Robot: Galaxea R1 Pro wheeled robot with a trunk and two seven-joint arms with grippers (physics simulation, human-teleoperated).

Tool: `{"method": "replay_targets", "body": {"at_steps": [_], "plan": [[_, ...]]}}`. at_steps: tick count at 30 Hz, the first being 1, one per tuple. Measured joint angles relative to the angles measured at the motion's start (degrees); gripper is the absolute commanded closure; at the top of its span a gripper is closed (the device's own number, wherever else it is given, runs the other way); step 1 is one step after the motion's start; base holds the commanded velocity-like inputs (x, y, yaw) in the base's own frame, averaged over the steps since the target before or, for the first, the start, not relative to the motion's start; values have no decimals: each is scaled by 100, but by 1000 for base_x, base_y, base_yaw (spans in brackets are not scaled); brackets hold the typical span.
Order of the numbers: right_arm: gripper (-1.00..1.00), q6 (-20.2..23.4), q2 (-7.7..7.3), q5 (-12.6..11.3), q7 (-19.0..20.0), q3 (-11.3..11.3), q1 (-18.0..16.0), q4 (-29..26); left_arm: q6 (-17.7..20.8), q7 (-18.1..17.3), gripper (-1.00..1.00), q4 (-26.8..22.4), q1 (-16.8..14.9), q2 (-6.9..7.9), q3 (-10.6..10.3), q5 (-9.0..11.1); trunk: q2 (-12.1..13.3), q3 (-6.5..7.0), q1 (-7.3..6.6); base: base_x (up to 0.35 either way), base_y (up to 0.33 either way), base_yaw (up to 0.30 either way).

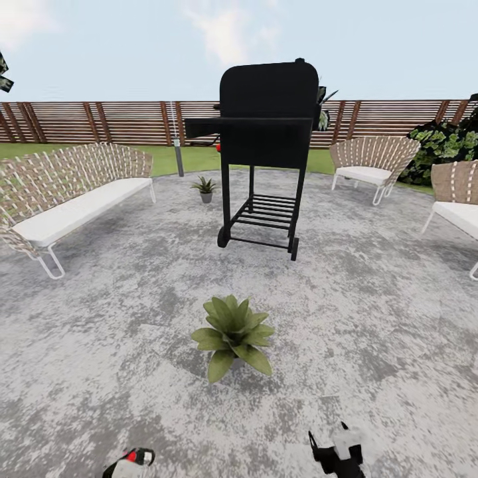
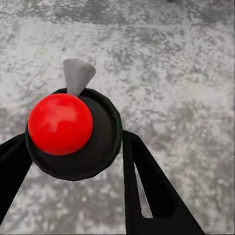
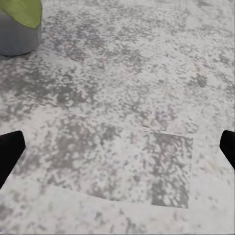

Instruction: Pick up the pesticide atomizer in the garden and spray insectifuge to fully cover both potted plants in the garden.

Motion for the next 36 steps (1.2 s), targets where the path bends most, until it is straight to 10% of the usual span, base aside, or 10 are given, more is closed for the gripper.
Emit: {"method": "replay_targets", "body": {"at_steps": [8,15,36], "plan": [[-100,2041,8,1645,1862,337,-18,-1516,901,-2004,100,35,-969,32,-455,-1727,0,1,0,0,0,0],[-100,2333,27,2327,3360,385,-136,-2104,1386,-3460,100,24,-1527,-37,-471,-3032,0,0,0,0,0,0],[-100,2319,705,2259,4003,611,-654,-2405,1423,-3454,100,-284,-1627,37,-496,-3422,0,0,0,0,0,0]]}}
